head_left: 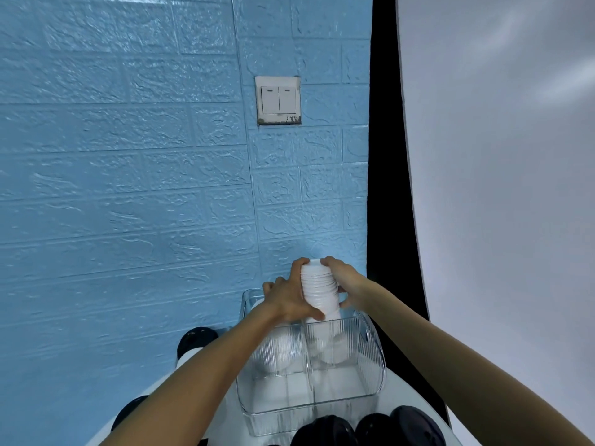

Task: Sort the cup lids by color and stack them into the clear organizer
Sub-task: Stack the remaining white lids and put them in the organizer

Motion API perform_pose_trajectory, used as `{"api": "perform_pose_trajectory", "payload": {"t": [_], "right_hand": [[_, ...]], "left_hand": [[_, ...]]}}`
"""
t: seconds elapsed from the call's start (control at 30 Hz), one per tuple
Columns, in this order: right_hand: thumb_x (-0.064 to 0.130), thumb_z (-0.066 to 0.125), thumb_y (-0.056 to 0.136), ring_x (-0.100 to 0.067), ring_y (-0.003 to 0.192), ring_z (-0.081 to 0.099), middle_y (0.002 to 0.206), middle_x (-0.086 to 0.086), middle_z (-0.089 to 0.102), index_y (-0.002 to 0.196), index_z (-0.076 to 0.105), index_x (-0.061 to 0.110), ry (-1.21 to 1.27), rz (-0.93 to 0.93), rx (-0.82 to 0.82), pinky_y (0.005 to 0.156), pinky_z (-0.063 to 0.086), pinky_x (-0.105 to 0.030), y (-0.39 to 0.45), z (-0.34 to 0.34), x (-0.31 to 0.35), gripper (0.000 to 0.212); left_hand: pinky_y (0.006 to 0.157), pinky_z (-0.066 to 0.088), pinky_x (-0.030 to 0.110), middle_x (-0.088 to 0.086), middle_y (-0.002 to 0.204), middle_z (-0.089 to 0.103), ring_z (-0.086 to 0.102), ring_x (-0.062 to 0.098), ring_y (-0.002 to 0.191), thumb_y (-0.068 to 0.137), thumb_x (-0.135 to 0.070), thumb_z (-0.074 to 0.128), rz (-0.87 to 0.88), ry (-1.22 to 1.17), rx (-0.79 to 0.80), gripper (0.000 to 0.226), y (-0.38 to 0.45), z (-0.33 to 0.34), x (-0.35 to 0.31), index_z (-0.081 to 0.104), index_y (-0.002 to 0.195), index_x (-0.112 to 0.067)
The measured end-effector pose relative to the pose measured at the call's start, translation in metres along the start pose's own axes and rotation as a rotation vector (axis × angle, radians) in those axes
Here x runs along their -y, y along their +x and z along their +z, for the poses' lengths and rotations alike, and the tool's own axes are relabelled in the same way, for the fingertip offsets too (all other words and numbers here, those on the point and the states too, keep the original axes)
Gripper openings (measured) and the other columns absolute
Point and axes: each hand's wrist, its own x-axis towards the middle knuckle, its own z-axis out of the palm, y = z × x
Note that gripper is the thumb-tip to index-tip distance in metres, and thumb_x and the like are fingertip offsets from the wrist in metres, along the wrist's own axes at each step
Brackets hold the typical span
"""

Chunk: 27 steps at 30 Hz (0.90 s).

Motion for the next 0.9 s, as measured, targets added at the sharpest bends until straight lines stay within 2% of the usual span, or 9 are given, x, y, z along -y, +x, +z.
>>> {"api": "perform_pose_trajectory", "payload": {"t": [0.1,0.23,0.3,0.37,0.43,0.5,0.63,0.77,0.9], "right_hand": [[0.039,0.042,0.102,-0.021,0.098,0.055,0.099,-0.002,0.058,0.122,0.052,0.018,-0.068,-0.037,-0.034,0.096,0.047,-0.043,0.002,-0.002,0.002,0.031],[0.030,0.040,0.102,-0.015,0.075,0.051,0.082,-0.001,0.053,0.092,0.051,0.017,-0.205,-0.080,-0.075,0.075,0.045,-0.032,0.002,-0.009,0.010,0.020],[0.031,0.041,0.100,-0.018,0.075,0.051,0.082,-0.003,0.053,0.084,0.049,0.018,-0.277,-0.100,-0.102,0.074,0.043,-0.032,0.005,-0.013,0.011,0.022],[0.039,0.042,0.095,-0.021,0.082,0.053,0.091,-0.004,0.056,0.094,0.053,0.017,-0.351,-0.125,-0.097,0.075,0.044,-0.032,0.005,-0.015,0.009,0.025],[0.047,0.042,0.087,-0.023,0.096,0.055,0.113,-0.005,0.058,0.118,0.055,0.019,-0.379,-0.159,-0.098,0.078,0.043,-0.032,0.006,-0.016,0.005,0.044],[0.045,0.047,0.089,-0.022,0.111,0.055,0.127,-0.001,0.056,0.132,0.055,0.023,-0.361,-0.201,-0.115,0.083,0.042,-0.032,0.005,-0.016,0.003,0.049],[0.042,0.056,0.096,-0.020,0.118,0.057,0.133,0.002,0.060,0.134,0.060,0.022,-0.313,-0.205,-0.137,0.092,0.044,-0.030,0.006,-0.016,-0.003,0.044],[0.060,0.056,0.077,-0.021,0.126,0.055,0.141,0.004,0.059,0.135,0.061,0.030,-0.297,-0.203,-0.191,0.115,0.035,-0.040,0.010,-0.019,-0.009,0.065],[0.044,0.059,0.095,-0.024,0.127,0.054,0.143,-0.004,0.053,0.144,0.047,0.025,-0.169,-0.203,-0.175,0.107,0.041,-0.033,0.011,-0.020,-0.012,0.054]], "left_hand": [[0.088,0.026,0.037,0.004,0.112,0.063,0.049,0.024,0.111,0.055,-0.054,0.088,0.026,0.007,0.010,0.120,0.000,-0.001,-0.001,0.006,0.143,-0.051],[0.088,0.026,0.037,0.000,0.105,0.065,0.054,0.022,0.105,0.060,-0.052,0.089,0.093,0.009,-0.026,0.119,-0.003,0.003,-0.004,0.006,0.146,-0.047],[0.087,0.026,0.037,-0.003,0.101,0.064,0.057,0.022,0.103,0.060,-0.053,0.089,0.106,0.016,-0.037,0.121,-0.003,0.005,-0.005,0.005,0.147,-0.046],[0.091,0.028,0.038,-0.003,0.102,0.066,0.058,0.022,0.104,0.059,-0.054,0.089,0.102,0.025,-0.034,0.124,-0.002,0.006,-0.004,0.002,0.148,-0.045],[0.092,0.027,0.037,-0.002,0.107,0.067,0.058,0.021,0.106,0.059,-0.056,0.089,0.096,0.028,-0.031,0.127,-0.001,0.006,-0.005,0.000,0.148,-0.045],[0.090,0.026,0.036,-0.004,0.108,0.066,0.056,0.021,0.109,0.059,-0.057,0.088,0.092,0.025,-0.033,0.124,-0.001,0.007,-0.005,0.003,0.149,-0.044],[0.089,0.024,0.037,-0.007,0.110,0.067,0.056,0.021,0.111,0.060,-0.062,0.086,0.084,0.016,-0.042,0.120,-0.002,0.008,-0.007,0.008,0.149,-0.046],[0.091,0.024,0.038,-0.008,0.111,0.072,0.060,0.020,0.112,0.060,-0.065,0.084,0.065,-0.036,-0.040,0.115,0.000,0.010,-0.008,0.011,0.147,-0.051],[0.092,0.022,0.039,-0.007,0.114,0.073,0.061,0.019,0.116,0.064,-0.069,0.080,0.054,-0.071,-0.049,0.107,0.002,0.013,-0.006,0.013,0.146,-0.053]]}}
